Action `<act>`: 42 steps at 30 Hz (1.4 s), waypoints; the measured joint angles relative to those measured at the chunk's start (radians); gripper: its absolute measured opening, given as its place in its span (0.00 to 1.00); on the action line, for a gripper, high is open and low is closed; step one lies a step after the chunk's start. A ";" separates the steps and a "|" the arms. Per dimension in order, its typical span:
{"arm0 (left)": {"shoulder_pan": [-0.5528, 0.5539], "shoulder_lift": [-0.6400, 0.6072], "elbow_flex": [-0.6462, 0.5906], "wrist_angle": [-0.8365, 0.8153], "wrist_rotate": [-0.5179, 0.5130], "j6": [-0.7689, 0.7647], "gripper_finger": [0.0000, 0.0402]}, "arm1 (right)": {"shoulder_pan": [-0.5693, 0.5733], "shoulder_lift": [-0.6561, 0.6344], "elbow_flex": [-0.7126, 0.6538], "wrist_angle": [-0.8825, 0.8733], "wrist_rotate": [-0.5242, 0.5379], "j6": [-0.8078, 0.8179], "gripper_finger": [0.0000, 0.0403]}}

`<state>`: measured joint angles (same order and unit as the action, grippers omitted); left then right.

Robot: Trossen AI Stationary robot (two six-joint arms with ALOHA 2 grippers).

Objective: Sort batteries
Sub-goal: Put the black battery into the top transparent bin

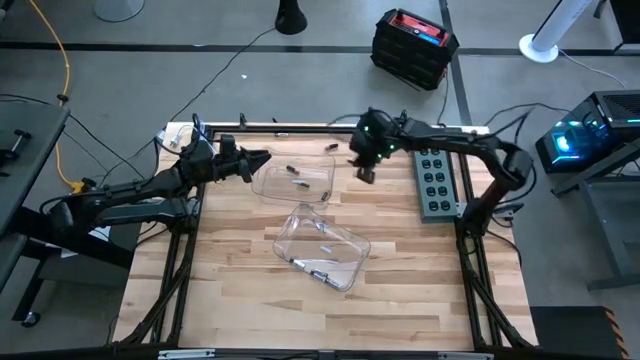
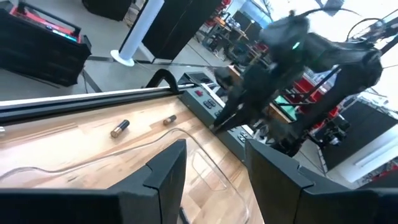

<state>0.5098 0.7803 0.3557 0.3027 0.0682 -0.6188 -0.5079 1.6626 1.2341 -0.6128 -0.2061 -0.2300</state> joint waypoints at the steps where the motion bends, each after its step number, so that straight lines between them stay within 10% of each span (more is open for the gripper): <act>1: 0.000 0.000 0.000 0.000 -0.002 0.005 0.39 | 0.007 -0.013 -0.001 0.064 -0.043 0.041 0.02; 12: 0.000 0.000 0.000 0.000 -0.036 0.028 0.39 | 0.188 0.114 0.019 0.524 -0.101 0.397 0.15; 25: 0.000 0.000 0.000 -0.003 -0.034 0.020 0.39 | 0.088 0.157 0.347 0.012 0.371 0.041 0.58; 34: -0.001 0.000 0.000 -0.012 -0.020 -0.001 0.39 | -0.297 0.158 0.147 -0.112 0.250 0.169 0.59; 42: -0.001 0.000 0.000 -0.023 -0.020 -0.006 0.39 | -0.359 0.159 -0.037 0.056 -0.006 0.089 0.59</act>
<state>0.5087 0.7803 0.3558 0.2795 0.0479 -0.6253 -0.8664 1.8216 1.1975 -0.5564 -0.2125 -0.1414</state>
